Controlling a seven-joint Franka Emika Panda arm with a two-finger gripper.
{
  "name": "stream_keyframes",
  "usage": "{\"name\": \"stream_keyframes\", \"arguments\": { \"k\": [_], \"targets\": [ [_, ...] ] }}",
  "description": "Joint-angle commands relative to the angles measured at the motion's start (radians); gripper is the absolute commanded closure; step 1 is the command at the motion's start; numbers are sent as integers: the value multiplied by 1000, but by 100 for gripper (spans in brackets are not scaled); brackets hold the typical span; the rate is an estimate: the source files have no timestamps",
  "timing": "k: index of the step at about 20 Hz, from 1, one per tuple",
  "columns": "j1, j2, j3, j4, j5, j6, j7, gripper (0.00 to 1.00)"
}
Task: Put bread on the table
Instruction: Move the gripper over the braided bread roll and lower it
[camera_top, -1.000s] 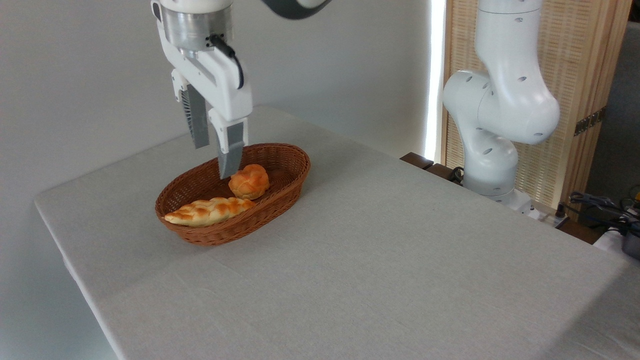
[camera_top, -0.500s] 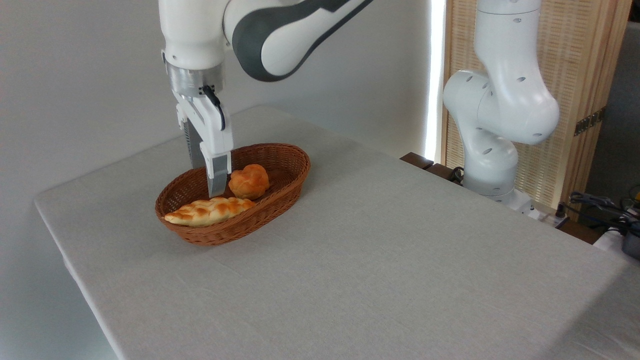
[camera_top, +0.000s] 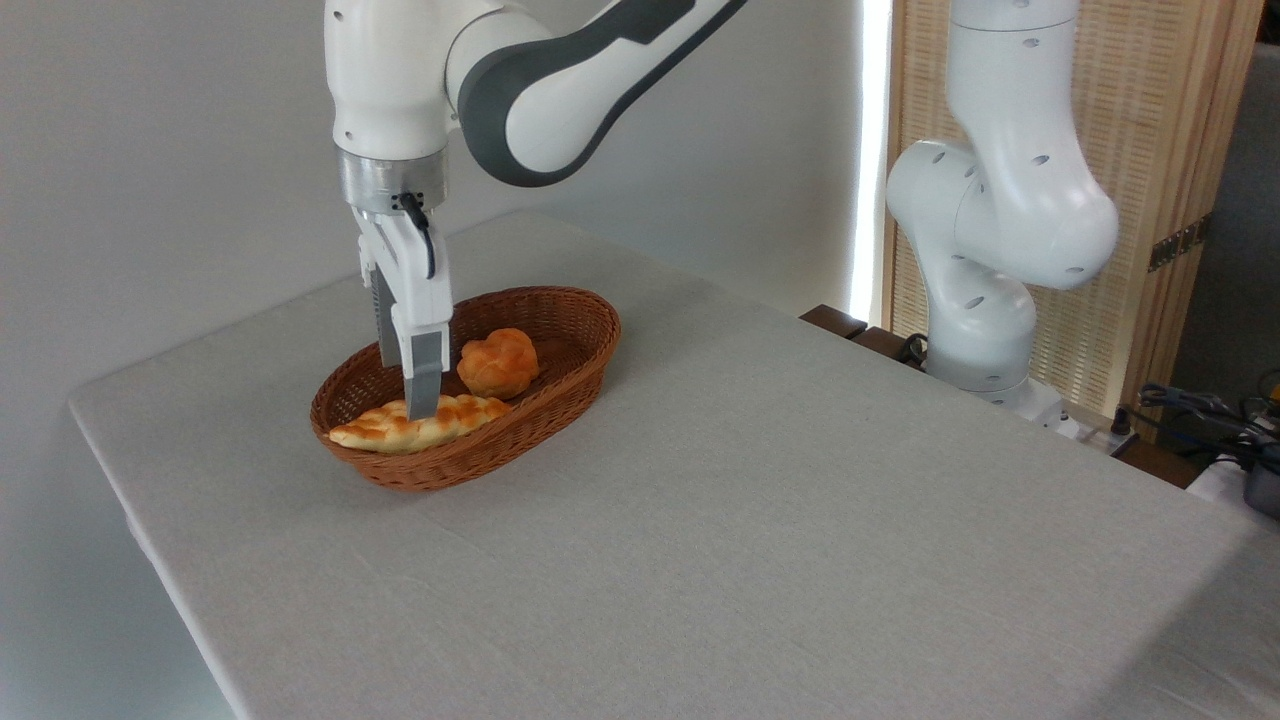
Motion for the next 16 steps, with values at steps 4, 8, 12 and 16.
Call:
{"name": "stream_keyframes", "arguments": {
  "k": [4, 8, 12, 16],
  "targets": [
    [-3, 30, -23, -26, 43, 64, 7, 0],
    [-3, 42, -29, -44, 46, 105, 7, 0],
    [-11, 56, -30, -47, 101, 105, 6, 0],
    [-11, 70, -47, -56, 101, 105, -5, 33]
  ]
}}
